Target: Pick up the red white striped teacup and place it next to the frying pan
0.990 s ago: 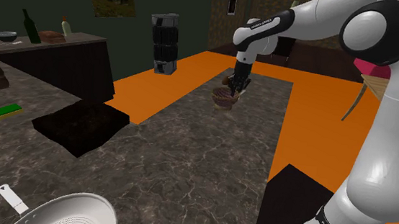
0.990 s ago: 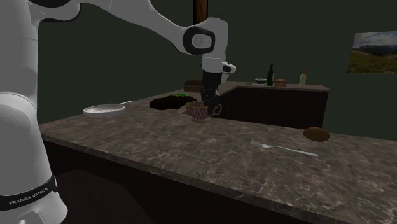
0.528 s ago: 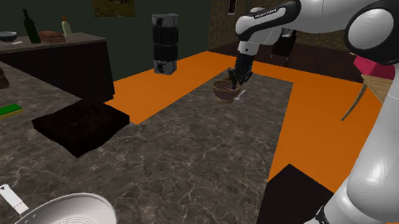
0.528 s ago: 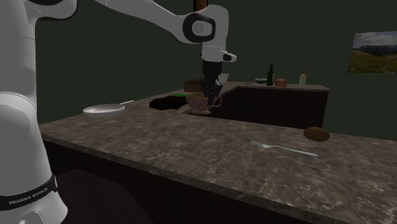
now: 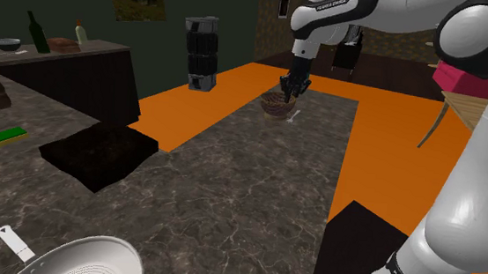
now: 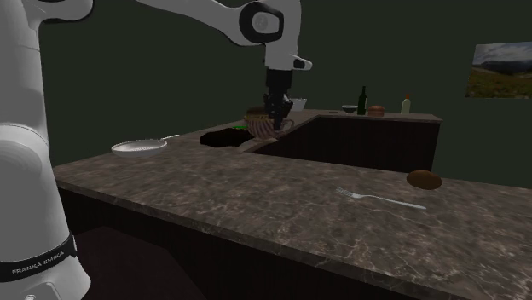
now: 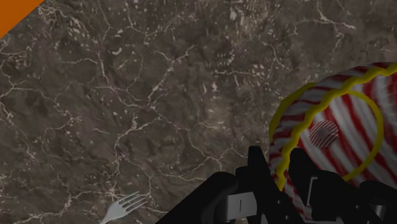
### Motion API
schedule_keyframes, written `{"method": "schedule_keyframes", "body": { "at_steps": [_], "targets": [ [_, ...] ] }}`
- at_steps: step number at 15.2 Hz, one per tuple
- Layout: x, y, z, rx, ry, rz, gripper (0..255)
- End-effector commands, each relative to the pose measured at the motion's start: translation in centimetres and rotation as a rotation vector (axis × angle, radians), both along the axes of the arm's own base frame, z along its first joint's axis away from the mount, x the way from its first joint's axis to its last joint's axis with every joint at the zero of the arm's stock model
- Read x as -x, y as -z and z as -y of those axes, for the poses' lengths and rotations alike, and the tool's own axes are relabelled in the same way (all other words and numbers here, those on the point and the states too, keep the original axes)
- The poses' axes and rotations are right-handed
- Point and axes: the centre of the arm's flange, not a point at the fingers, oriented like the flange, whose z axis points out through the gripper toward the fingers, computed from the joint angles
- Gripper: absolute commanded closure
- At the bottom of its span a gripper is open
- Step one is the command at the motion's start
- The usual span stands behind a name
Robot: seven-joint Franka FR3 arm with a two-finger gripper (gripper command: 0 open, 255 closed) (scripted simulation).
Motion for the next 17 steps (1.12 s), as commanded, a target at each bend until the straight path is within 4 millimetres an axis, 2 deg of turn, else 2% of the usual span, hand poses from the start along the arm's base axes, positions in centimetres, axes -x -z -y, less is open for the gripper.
{"method": "schedule_keyframes", "body": {
  "at_steps": [1, 17],
  "targets": [
    [1.4, 0.0, -1.9, 0.000, 0.000, 0.001, 255],
    [13.1, -0.1, -19.5, 0.000, 0.000, 0.001, 255]
  ]
}}
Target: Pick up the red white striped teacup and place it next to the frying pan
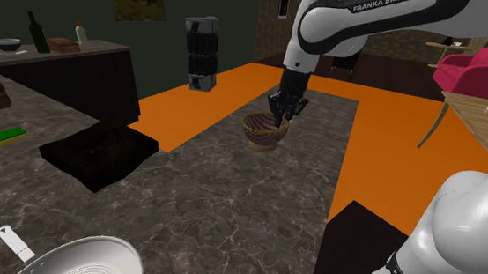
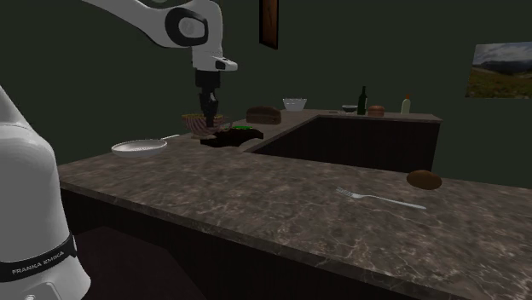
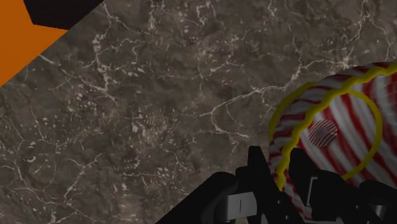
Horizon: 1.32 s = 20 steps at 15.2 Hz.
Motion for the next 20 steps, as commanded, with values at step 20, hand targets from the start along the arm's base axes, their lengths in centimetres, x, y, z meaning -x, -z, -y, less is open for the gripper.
{"method": "schedule_keyframes", "body": {
  "at_steps": [20],
  "targets": [
    [15.3, 0.0, -22.9, 0.000, 0.001, 0.001, 255]
  ]
}}
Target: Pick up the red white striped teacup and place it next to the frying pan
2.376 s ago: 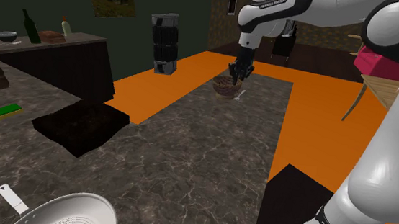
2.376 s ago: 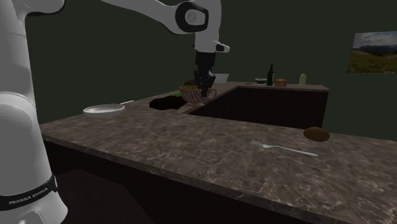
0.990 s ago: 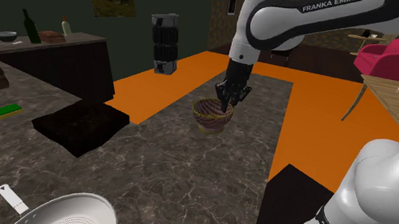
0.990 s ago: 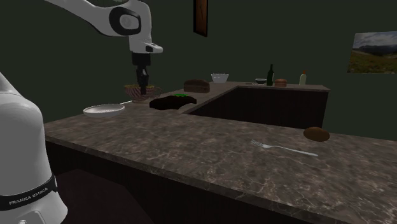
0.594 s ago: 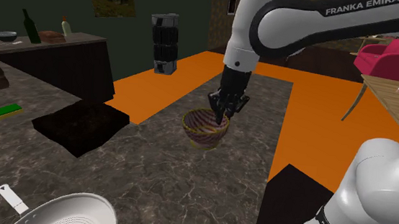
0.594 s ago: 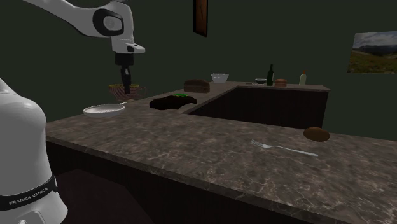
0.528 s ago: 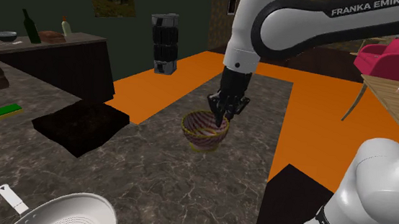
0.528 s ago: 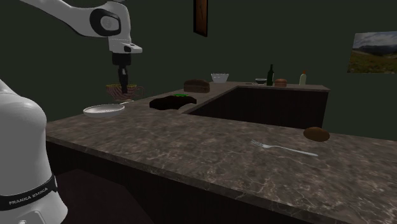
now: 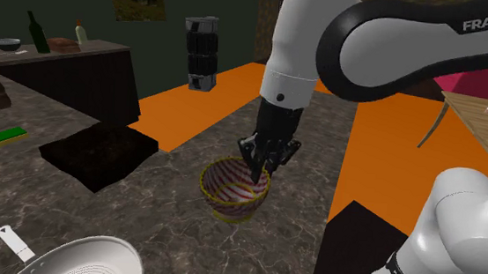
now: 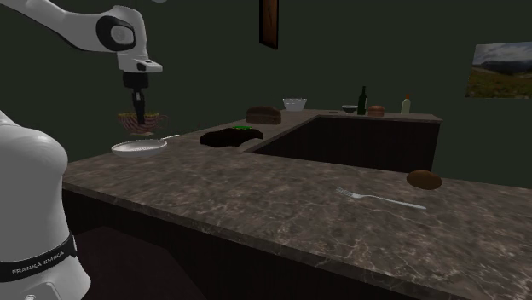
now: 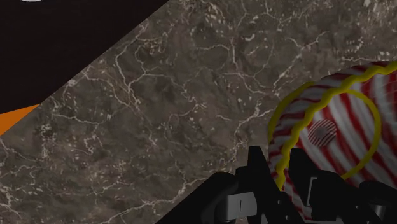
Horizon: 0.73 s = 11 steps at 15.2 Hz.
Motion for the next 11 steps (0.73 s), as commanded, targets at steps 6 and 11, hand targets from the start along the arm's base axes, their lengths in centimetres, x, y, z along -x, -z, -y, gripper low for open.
{"method": "schedule_keyframes", "body": {
  "at_steps": [6, 11],
  "targets": [
    [5.3, -0.2, -7.6, -0.001, 0.002, 0.001, 255],
    [9.0, -0.2, -13.1, -0.001, 0.002, 0.001, 255]
  ]
}}
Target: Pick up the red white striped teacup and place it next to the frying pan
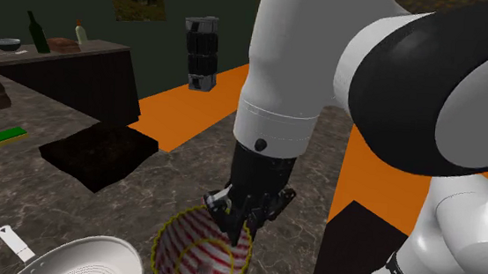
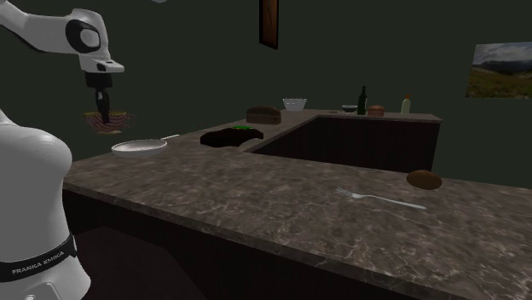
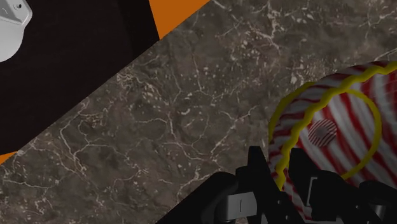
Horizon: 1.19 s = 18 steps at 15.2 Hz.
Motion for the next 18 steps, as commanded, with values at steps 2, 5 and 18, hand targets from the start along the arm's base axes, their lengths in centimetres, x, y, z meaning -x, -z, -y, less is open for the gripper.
{"method": "schedule_keyframes", "body": {
  "at_steps": [2, 5, 18],
  "targets": [
    [2.1, -0.1, -3.4, -0.002, 0.001, 0.000, 255],
    [4.3, -0.1, -6.7, -0.002, 0.001, 0.000, 255],
    [10.7, 2.0, -16.3, -0.002, 0.001, 0.000, 255]
  ]
}}
